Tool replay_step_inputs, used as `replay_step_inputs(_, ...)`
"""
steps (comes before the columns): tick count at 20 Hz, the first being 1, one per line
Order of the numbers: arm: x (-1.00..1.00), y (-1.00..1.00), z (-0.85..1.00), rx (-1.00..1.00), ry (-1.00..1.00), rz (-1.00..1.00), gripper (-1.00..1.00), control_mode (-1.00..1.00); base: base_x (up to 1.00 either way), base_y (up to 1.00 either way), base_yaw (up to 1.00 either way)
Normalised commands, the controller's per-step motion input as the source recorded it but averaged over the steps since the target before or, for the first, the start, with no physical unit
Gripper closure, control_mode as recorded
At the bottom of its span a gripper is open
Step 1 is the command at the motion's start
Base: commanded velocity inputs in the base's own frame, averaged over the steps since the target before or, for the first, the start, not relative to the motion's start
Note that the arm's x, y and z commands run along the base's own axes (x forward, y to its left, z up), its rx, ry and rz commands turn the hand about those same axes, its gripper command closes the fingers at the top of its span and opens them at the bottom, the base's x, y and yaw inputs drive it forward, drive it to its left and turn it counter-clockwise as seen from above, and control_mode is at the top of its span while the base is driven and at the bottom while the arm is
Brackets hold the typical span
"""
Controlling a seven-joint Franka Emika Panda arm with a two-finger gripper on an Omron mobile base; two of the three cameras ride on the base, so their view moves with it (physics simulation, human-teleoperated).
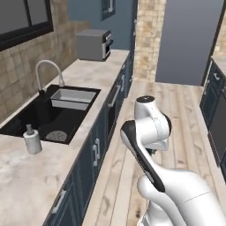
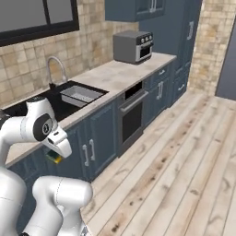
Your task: Restock the sink supplies by placing the sponge and soap dispenser on the counter and next to the sink. Make sure the soap dispenser is upright.
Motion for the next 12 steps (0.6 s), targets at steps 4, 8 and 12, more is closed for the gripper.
replay_step_inputs(4,0.0,0.0,0.0,0.0,0.0,0.0,1.0,1.0,1.0,-0.3,0.16)
replay_step_inputs(8,0.0,0.0,0.0,0.0,0.0,0.0,1.0,1.0,1.0,-0.35,0.24)
replay_step_inputs(12,0.0,0.0,0.0,0.0,0.0,0.0,1.0,1.0,1.0,-0.28,0.3)
